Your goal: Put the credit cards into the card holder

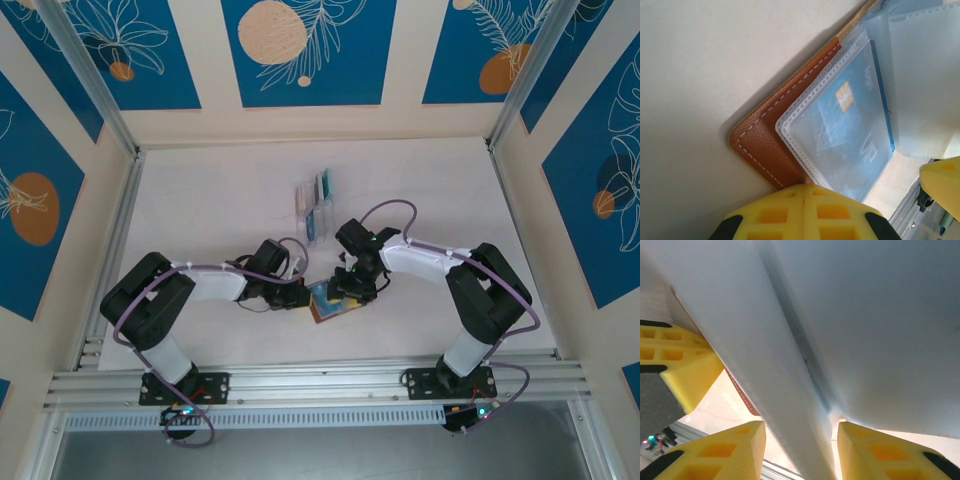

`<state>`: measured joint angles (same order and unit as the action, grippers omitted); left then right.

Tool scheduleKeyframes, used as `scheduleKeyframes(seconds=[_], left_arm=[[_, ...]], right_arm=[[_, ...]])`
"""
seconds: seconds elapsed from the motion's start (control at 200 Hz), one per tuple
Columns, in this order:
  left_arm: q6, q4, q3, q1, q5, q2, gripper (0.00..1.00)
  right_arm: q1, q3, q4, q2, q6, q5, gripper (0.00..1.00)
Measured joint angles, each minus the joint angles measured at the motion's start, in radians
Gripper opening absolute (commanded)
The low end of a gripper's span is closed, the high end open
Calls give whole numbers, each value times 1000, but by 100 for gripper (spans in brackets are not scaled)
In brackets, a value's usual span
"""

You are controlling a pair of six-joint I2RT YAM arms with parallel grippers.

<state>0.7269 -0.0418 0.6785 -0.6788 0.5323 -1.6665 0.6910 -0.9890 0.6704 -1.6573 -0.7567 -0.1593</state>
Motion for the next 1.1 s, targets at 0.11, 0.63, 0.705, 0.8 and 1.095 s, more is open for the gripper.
scheduleKeyframes(seconds=[0.11, 0.63, 0.705, 0.8, 1.095], left_arm=[[0, 0, 0, 0, 0, 0, 4], [51, -64, -34, 39, 55, -1, 4], [58, -79, -44, 65, 69, -1, 4], [68, -93, -55, 93, 82, 2, 5], [87, -96, -74, 131, 92, 23, 9]], right_arm=[[10, -5, 7, -3, 9, 11, 43], [32, -48, -111, -74, 50, -93, 49], [32, -48, -132, -105, 51, -121, 50], [32, -48, -148, -124, 56, -148, 50], [29, -83, -137, -127, 83, -182, 50]])
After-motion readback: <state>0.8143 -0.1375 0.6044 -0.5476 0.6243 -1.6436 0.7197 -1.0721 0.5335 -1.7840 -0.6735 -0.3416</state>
